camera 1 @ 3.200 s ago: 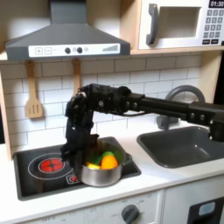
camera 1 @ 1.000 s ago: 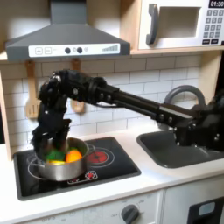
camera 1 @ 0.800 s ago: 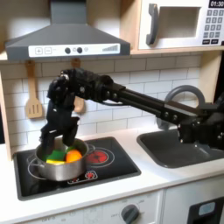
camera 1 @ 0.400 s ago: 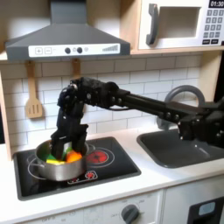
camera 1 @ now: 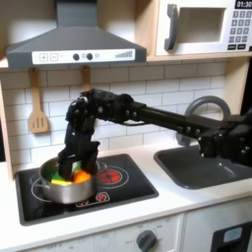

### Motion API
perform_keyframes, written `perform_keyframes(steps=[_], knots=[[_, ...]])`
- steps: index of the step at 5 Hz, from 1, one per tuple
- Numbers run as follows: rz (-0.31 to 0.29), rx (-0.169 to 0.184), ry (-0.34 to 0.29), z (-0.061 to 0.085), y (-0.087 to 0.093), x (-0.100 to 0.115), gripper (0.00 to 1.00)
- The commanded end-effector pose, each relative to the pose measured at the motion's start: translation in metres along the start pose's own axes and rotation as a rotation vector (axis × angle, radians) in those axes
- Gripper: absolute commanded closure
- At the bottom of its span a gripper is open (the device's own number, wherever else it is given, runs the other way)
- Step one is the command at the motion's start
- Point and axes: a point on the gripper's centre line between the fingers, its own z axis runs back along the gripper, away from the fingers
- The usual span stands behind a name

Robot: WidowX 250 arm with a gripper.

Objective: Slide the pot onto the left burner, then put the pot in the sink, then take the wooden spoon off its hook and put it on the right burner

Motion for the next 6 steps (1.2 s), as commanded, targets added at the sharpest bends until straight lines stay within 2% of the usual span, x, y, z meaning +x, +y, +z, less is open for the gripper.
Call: perform_keyframes(steps=[1, 2, 3, 4, 6], knots=[[0.009, 0.008, -0.005, -0.021, -0.001, -0.006, 0.00], [0.011, 0.009, -0.022, -0.016, -0.001, -0.004, 0.00], [0.029, -0.013, -0.023, -0.012, 0.000, -0.005, 1.00], [0.014, -0.014, -0.052, -0.009, -0.003, -0.008, 1.00], [0.033, -0.032, -0.079, 0.001, 0.003, -0.008, 1.00]])
